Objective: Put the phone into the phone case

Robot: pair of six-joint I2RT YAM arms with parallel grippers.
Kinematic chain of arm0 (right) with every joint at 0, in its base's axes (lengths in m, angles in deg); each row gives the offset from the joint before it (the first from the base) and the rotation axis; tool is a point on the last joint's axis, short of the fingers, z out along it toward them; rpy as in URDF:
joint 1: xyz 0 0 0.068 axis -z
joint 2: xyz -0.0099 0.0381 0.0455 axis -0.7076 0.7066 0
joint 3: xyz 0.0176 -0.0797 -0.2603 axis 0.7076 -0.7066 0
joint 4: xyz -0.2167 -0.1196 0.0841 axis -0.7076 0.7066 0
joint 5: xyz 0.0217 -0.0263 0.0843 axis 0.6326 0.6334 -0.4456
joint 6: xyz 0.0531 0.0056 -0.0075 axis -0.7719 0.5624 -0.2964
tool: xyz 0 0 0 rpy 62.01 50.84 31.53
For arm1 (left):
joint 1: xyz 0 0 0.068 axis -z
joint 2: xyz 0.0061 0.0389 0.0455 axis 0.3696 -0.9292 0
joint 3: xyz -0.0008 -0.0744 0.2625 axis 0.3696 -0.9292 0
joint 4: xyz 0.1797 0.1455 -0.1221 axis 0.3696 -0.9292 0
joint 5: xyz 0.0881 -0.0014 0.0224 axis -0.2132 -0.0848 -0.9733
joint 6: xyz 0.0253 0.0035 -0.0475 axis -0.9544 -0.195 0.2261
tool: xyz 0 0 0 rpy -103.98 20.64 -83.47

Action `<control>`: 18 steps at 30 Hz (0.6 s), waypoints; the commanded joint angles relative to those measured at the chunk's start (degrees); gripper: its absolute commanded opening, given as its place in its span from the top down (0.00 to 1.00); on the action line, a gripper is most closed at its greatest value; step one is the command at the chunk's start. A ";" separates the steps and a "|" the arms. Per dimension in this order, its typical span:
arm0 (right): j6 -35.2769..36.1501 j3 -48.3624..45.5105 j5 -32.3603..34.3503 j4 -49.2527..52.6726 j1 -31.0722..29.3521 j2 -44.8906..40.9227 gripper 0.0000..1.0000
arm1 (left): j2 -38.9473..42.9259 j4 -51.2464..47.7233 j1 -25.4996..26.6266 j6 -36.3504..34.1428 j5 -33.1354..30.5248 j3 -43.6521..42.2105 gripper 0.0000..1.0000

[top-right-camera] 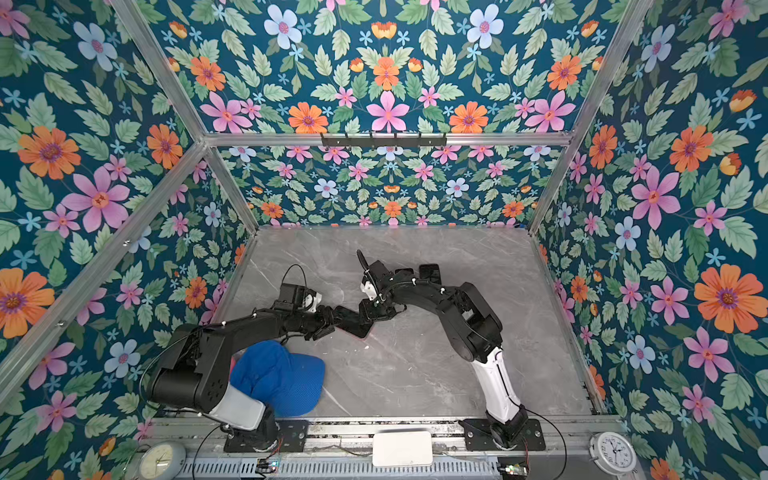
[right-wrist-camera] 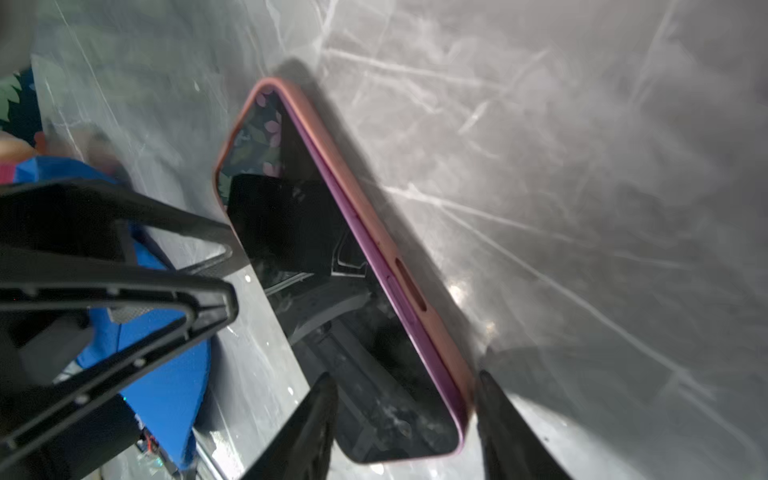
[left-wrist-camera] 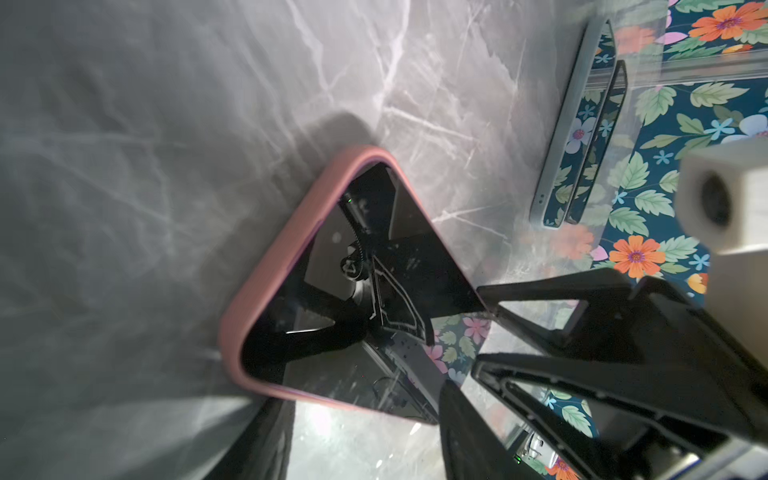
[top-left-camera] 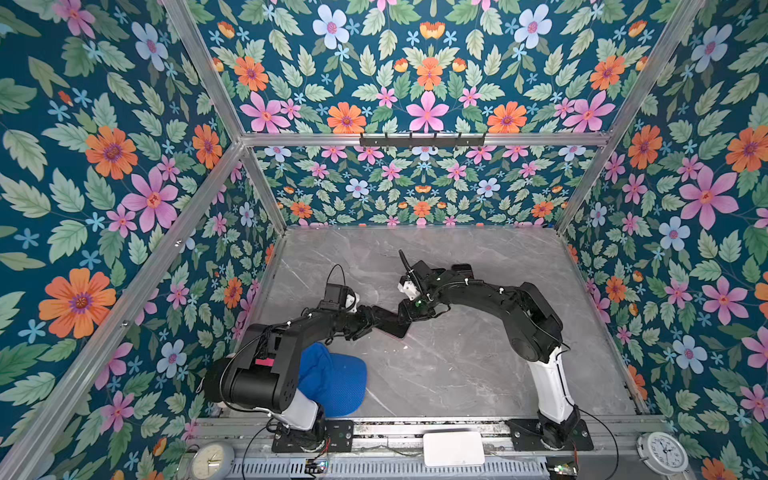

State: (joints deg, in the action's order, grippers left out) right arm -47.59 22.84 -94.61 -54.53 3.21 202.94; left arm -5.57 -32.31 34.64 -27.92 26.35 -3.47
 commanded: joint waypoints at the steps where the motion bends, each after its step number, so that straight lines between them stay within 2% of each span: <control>1: 0.63 -1.34 -2.74 0.19 -0.11 -1.23 0.52 | -0.99 -1.51 0.62 0.17 -1.41 0.28 0.45; 9: -1.73 -6.86 -4.08 -2.32 -1.18 -4.70 0.62 | -3.37 0.83 4.50 1.84 -1.39 1.78 0.55; 18: -6.47 -12.48 -4.19 -6.29 -2.20 -7.98 0.66 | -5.07 2.34 7.08 2.81 -1.38 3.02 0.60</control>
State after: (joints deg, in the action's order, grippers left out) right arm -51.98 11.30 -97.96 -58.11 1.29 195.90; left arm -10.03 -28.92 41.26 -25.74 25.81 -0.61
